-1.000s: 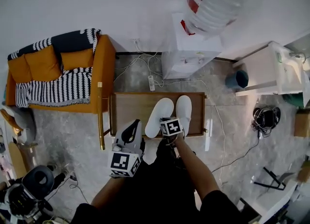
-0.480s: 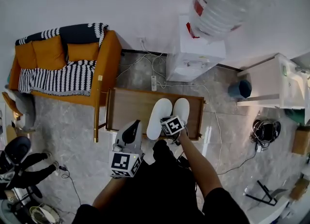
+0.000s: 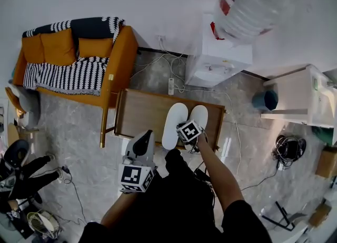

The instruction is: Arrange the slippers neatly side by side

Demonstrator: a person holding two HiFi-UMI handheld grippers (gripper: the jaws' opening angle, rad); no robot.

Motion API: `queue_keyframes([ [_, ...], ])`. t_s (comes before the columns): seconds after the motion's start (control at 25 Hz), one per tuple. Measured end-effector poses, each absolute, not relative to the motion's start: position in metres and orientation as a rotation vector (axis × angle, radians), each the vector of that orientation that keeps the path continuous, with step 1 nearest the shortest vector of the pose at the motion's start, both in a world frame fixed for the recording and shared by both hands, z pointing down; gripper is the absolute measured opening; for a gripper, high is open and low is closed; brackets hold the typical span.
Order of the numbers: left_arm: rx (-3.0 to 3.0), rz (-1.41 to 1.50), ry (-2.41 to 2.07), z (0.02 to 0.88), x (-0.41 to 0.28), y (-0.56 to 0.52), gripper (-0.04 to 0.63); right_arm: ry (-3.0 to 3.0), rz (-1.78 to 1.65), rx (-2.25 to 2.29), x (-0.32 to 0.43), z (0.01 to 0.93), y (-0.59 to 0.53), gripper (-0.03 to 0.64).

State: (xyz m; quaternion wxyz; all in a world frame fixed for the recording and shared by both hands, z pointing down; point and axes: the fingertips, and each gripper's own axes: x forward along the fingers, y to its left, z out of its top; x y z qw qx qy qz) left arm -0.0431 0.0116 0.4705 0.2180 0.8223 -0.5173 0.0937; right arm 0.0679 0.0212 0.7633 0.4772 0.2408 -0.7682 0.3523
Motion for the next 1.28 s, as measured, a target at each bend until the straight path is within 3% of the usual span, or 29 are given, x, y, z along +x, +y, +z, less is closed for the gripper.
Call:
queue_keyframes([
  [1.04,2.273,0.281,-1.41,0.479,-0.033,0.007,0.017,-1.757,0.937,0.616,0.098,0.791,0.02,0.029],
  [1.28,2.277,0.283,-1.399,0.478,-0.037,0.008,0.018,-1.782,0.91,0.681,0.101,0.788,0.008,0.115],
])
